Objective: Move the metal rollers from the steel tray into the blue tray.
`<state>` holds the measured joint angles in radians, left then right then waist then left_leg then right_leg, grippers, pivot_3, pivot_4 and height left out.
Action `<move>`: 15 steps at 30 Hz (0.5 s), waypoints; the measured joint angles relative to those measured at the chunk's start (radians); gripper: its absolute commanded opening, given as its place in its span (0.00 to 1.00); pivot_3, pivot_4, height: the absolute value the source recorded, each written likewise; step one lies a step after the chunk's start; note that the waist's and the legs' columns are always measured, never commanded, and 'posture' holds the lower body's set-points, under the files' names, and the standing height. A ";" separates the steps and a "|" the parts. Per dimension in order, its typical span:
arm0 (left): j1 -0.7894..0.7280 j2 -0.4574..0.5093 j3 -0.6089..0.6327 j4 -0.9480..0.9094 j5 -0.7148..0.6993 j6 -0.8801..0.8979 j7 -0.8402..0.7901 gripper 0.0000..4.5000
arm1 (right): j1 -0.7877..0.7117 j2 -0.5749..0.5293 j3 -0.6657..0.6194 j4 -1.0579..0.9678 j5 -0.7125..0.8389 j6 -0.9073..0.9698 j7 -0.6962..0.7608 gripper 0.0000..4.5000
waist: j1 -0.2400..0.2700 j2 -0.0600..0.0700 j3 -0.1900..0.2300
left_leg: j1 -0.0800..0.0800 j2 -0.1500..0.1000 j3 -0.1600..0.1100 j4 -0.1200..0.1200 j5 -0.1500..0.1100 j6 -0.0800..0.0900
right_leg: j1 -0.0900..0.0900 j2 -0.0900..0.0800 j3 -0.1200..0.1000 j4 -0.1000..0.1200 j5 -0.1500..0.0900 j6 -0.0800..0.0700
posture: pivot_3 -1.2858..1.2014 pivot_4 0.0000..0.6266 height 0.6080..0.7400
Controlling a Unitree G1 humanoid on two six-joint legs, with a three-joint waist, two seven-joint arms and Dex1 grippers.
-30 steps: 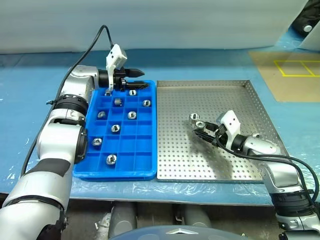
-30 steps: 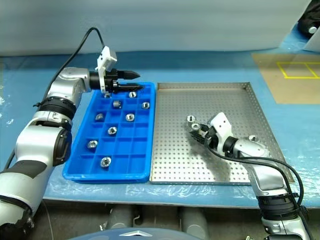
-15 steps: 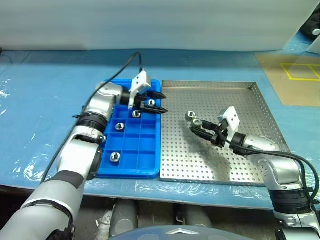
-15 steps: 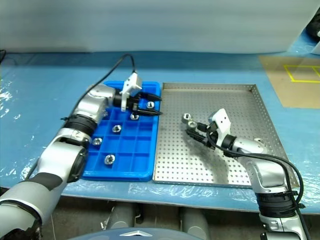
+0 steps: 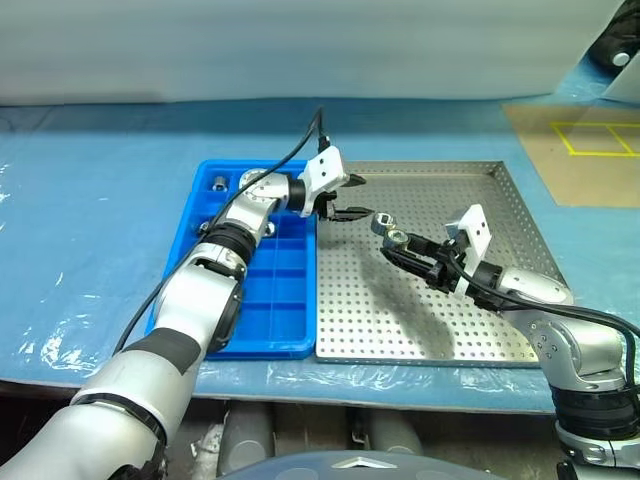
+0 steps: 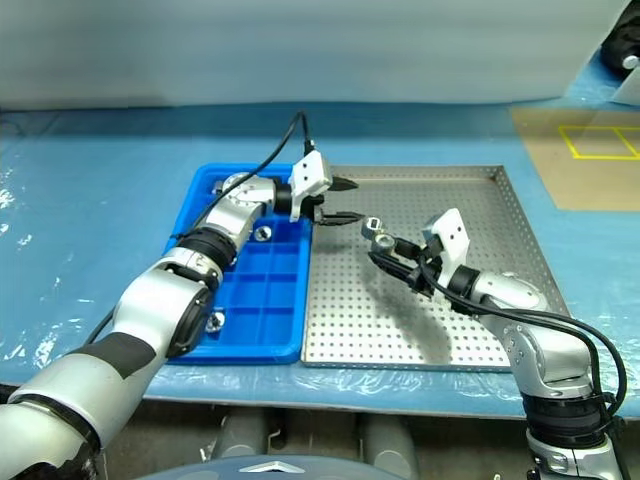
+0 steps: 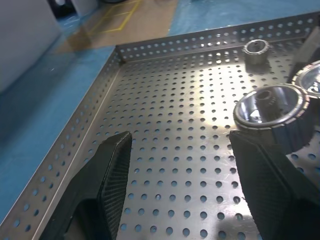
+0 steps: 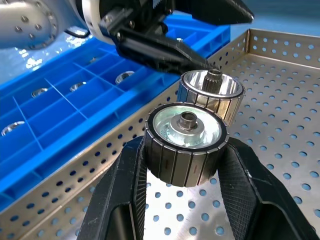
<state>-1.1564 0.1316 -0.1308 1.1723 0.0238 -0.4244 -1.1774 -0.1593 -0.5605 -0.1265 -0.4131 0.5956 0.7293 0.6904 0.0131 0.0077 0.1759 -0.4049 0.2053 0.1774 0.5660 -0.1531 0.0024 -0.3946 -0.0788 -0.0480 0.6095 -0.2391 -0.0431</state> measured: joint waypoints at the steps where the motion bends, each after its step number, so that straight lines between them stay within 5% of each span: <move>1: 0.006 0.006 -0.006 0.000 0.002 -0.019 -0.026 0.73 | 0.000 0.000 -0.007 0.000 0.005 0.003 -0.006 0.37 | -0.001 0.000 0.000 | 0.000 0.000 0.000 0.000 0.000 0.000 | 0.000 0.000 0.000 0.000 0.000 0.000 | 0.35 0.24 1.00; 8: 0.043 0.021 -0.018 -0.001 0.001 -0.080 -0.169 0.73 | -0.047 0.022 -0.054 0.000 0.100 0.059 -0.050 0.37 | 0.000 0.000 0.000 | 0.000 0.000 0.000 0.000 0.000 0.000 | 0.000 0.000 0.000 0.000 0.000 0.000 | 0.36 0.24 1.00; 15: 0.029 0.015 -0.004 0.022 0.022 -0.134 0.028 0.73 | -0.057 0.018 -0.056 0.000 0.123 0.083 -0.057 0.37 | 0.002 0.000 0.000 | -0.001 -0.001 0.000 0.000 0.000 0.000 | 0.000 -0.001 0.000 0.000 0.000 0.000 | 0.36 0.24 1.00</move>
<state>-1.1274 0.1468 -0.1351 1.1945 0.0461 -0.5583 -1.1489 -0.2166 -0.5426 -0.1830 -0.4130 0.7184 0.8120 0.6331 0.0153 0.0080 0.1758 -0.4056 0.2046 0.1775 0.5661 -0.1531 0.0025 -0.3947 -0.0793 -0.0478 0.6096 -0.2392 -0.0431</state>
